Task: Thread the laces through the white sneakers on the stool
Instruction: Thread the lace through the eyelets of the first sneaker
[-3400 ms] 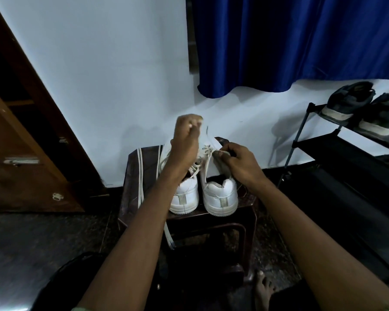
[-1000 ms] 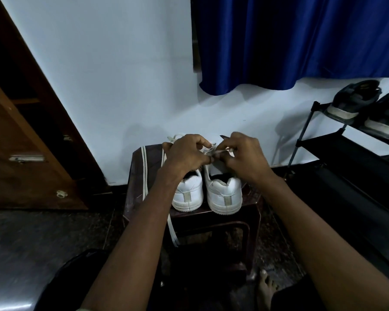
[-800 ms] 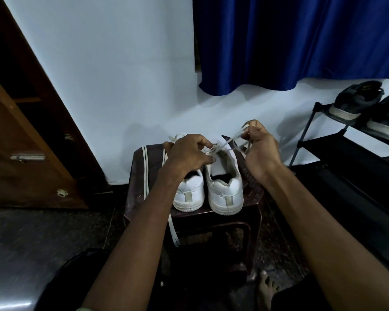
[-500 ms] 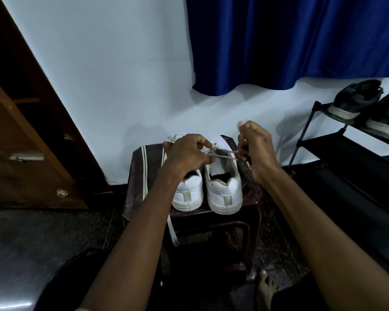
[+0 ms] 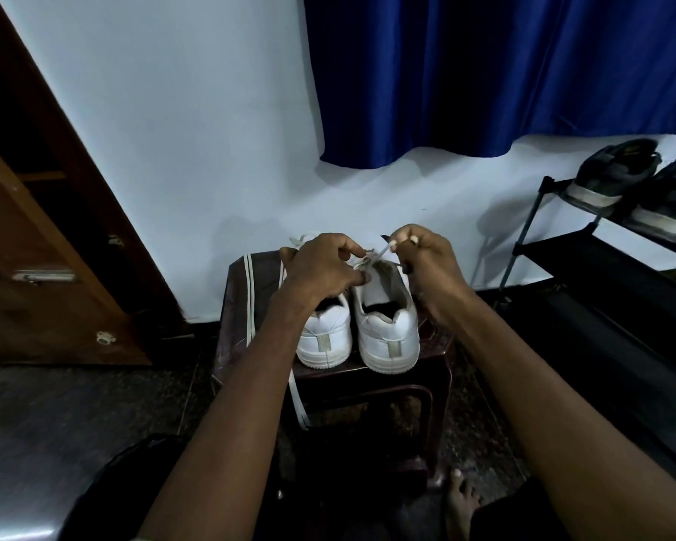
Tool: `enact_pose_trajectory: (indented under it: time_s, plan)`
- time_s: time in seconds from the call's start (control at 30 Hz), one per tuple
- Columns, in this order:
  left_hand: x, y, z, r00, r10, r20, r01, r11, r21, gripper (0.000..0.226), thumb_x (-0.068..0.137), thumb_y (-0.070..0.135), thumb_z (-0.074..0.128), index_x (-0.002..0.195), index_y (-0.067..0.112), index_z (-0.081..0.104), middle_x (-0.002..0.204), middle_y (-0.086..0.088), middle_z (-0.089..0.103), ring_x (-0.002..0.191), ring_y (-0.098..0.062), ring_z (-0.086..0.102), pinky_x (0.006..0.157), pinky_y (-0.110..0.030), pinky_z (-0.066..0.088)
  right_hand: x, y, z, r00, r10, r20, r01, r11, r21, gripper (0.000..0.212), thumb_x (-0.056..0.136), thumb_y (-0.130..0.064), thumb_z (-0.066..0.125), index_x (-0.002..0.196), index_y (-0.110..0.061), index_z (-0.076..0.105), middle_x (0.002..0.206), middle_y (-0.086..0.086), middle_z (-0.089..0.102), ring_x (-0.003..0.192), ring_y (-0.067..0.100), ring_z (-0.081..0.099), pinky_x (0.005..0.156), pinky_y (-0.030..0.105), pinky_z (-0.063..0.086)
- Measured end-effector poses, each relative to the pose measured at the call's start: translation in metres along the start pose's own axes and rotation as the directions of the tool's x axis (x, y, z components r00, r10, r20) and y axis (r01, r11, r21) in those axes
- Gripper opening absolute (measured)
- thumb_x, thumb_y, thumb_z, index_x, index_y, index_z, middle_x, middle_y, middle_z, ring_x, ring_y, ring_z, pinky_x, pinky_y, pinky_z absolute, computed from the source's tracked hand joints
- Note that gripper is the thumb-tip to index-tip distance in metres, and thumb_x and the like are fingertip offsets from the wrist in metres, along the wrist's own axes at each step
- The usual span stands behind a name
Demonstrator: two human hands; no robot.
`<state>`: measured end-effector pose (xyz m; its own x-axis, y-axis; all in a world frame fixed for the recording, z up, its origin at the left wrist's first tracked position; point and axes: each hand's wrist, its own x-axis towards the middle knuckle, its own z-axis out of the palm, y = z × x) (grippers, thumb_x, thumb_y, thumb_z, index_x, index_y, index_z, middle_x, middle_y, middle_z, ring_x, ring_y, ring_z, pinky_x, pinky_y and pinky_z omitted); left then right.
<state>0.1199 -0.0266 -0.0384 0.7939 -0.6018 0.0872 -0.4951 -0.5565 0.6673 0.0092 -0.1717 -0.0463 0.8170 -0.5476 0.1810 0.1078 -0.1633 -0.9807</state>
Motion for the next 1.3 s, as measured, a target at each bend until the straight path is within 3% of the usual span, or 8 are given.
enact_pose_trajectory:
  time_s: [0.13,0.2,0.3,0.5,0.67,0.77,1.0,1.3]
  plan:
    - [0.001,-0.003,0.0,1.0,0.004,-0.017,-0.005,1.0,-0.009,0.033,0.053,0.055,0.081,0.082,0.047,0.067,0.089,0.019,0.07,0.09,-0.006,0.066,0.104,-0.055,0.045,0.013,0.002,-0.006,0.966,0.259,-0.004,-0.199,0.753,0.628,0.028,0.101,-0.007,0.047,0.077,-0.016,0.057,0.089,0.01,0.071,0.091,0.029,0.063,0.089,0.042,0.052]
    - [0.001,-0.003,0.0,1.0,0.008,-0.025,-0.008,1.0,0.006,0.031,0.057,0.052,0.083,0.083,0.046,0.067,0.089,0.019,0.069,0.093,-0.005,0.065,0.106,-0.053,0.042,0.017,0.004,-0.01,0.953,0.304,-0.005,-0.213,0.679,0.703,0.022,0.099,-0.013,0.047,0.078,-0.015,0.053,0.075,0.013,0.06,0.08,0.029,0.059,0.08,0.043,0.055]
    - [-0.001,-0.001,-0.001,0.999,0.02,-0.046,-0.019,0.999,0.027,0.028,0.064,0.047,0.086,0.084,0.045,0.067,0.089,0.021,0.068,0.095,-0.001,0.063,0.108,-0.05,0.038,0.013,0.004,-0.015,0.947,0.29,-0.137,-0.224,0.903,0.366,0.03,0.102,-0.025,0.053,0.074,-0.021,0.046,0.059,-0.002,0.038,0.053,0.017,0.035,0.051,0.027,0.027]
    - [0.002,-0.001,0.008,0.995,0.04,-0.096,-0.042,0.999,-0.02,0.023,0.055,0.052,0.074,0.076,0.046,0.067,0.082,0.021,0.074,0.089,0.001,0.07,0.102,-0.05,0.049,0.006,0.014,-0.014,0.993,0.065,-0.101,-0.089,0.961,-0.262,0.036,0.088,-0.048,0.073,0.094,-0.014,0.064,0.094,-0.003,0.069,0.084,0.014,0.062,0.075,0.033,0.048]
    - [0.0,0.006,0.02,0.979,0.053,-0.197,-0.033,0.994,0.105,0.023,0.076,0.031,0.074,0.099,0.035,0.071,0.085,0.019,0.076,0.098,0.0,0.068,0.092,-0.03,0.02,-0.002,0.012,0.002,0.994,0.062,0.095,-0.02,0.918,-0.396,0.06,0.07,-0.061,0.068,0.117,-0.025,0.06,0.112,-0.007,0.065,0.1,0.01,0.063,0.086,0.036,0.051]
    - [-0.005,0.012,0.021,0.977,0.072,-0.202,-0.041,0.987,0.155,0.031,0.08,0.027,0.073,0.109,0.033,0.068,0.092,0.016,0.076,0.101,-0.003,0.067,0.081,-0.029,0.013,-0.002,0.019,0.004,0.997,-0.026,0.075,0.06,0.862,-0.503,0.045,0.077,-0.04,0.067,0.12,-0.03,0.057,0.104,-0.014,0.066,0.095,0.01,0.064,0.098,0.048,0.046]
    - [-0.002,0.005,0.015,0.989,-0.007,-0.147,0.01,1.0,0.025,0.029,0.081,0.024,0.069,0.108,0.033,0.068,0.075,0.025,0.069,0.106,-0.005,0.067,0.109,-0.045,0.034,0.011,0.025,-0.002,0.999,-0.014,-0.039,-0.002,0.93,-0.367,0.035,0.078,-0.019,0.064,0.104,-0.042,0.069,0.088,-0.009,0.072,0.089,0.016,0.067,0.084,0.046,0.056]
    - [-0.003,0.003,0.017,0.993,-0.001,-0.115,-0.01,0.996,-0.091,0.033,0.064,0.042,0.063,0.098,0.045,0.063,0.079,0.021,0.072,0.094,-0.005,0.071,0.102,-0.054,0.049,0.018,0.024,0.006,0.951,-0.228,0.208,0.302,0.554,-0.776,0.021,0.089,-0.02,0.068,0.107,-0.029,0.068,0.108,-0.001,0.057,0.089,0.022,0.059,0.07,0.034,0.042]
